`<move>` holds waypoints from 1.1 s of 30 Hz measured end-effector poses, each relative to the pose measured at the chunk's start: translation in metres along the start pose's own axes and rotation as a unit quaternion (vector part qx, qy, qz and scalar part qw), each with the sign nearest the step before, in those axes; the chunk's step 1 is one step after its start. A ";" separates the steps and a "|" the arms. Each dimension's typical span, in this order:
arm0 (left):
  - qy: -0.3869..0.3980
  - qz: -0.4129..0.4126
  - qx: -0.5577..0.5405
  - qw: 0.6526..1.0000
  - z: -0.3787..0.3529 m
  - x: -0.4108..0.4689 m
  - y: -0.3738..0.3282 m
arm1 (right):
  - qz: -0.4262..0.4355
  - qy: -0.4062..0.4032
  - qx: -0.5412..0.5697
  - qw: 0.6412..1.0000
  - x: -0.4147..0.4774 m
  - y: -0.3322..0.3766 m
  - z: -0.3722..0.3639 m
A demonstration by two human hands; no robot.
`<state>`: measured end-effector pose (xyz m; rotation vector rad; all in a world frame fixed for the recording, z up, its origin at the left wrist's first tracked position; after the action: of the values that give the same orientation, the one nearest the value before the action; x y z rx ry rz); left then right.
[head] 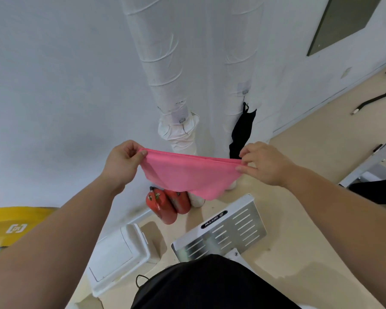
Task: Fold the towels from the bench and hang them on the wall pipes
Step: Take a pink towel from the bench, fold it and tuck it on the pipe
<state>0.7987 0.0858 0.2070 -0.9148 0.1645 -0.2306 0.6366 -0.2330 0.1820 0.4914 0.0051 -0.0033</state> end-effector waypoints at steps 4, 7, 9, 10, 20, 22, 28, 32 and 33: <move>0.005 0.025 -0.086 0.996 -0.002 0.003 0.008 | -0.035 -0.064 0.206 0.976 0.003 0.003 0.042; 0.038 0.031 -0.156 0.987 -0.011 -0.001 0.003 | -0.053 -0.124 0.387 0.912 -0.002 0.006 0.071; 0.066 0.029 -0.214 0.974 -0.019 -0.004 -0.005 | -0.051 -0.154 0.437 0.885 -0.005 0.007 0.081; 0.074 0.027 -0.235 0.969 -0.022 -0.006 -0.009 | -0.052 -0.159 0.449 0.877 -0.006 0.005 0.082; 0.039 0.026 -0.194 0.980 -0.033 -0.007 -0.019 | -0.141 -0.174 0.528 0.819 -0.027 -0.028 0.049; 0.030 0.034 -0.189 0.981 -0.035 -0.007 -0.015 | -0.187 -0.154 0.535 0.810 -0.031 -0.035 0.034; 0.006 0.081 -0.154 0.985 -0.041 -0.003 0.006 | -0.261 -0.152 0.567 0.766 -0.035 -0.042 0.002; 0.011 0.116 -0.130 0.985 -0.049 -0.003 0.018 | -0.292 -0.217 0.582 0.727 -0.039 -0.050 -0.008; 0.018 0.124 -0.125 0.984 -0.053 -0.005 0.020 | -0.308 -0.235 0.588 0.710 -0.042 -0.052 -0.012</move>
<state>0.7836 0.0586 0.1595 -1.1291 0.3450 0.0064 0.5945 -0.2730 0.1467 1.7600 -0.3610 -0.8508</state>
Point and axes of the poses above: each hand's wrist, its own x-axis towards the middle knuckle, its own z-axis out of the back of the hand, y = z × x, the point moved 10 cm from there along x, towards the middle knuckle, and after that the axes turned 7 degrees about x, right-handed, at the moved point
